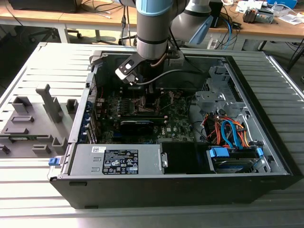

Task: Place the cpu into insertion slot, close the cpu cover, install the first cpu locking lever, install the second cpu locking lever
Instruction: 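Place the cpu into insertion slot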

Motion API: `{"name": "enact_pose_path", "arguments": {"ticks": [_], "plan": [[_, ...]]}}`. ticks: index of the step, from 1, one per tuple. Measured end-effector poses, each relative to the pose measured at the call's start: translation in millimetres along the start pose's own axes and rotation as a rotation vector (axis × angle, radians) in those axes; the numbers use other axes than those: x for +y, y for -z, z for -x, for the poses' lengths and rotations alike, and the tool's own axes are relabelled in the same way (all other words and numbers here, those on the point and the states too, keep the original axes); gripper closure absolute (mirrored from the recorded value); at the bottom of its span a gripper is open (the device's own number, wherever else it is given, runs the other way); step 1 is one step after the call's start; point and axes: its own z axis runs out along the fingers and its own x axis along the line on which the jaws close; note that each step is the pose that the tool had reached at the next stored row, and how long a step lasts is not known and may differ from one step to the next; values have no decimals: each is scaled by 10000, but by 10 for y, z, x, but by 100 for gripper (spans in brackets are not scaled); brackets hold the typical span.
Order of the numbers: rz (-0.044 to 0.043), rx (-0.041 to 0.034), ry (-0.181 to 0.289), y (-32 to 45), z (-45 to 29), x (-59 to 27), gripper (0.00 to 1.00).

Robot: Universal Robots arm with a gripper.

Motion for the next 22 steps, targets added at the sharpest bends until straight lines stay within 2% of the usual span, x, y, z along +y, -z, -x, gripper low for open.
{"name": "enact_pose_path", "arguments": {"ticks": [6, 22], "plan": [[0, 0, -97, -43, -3, -28, 46], [-5, -16, -427, -149, -18, -37, 46]]}}
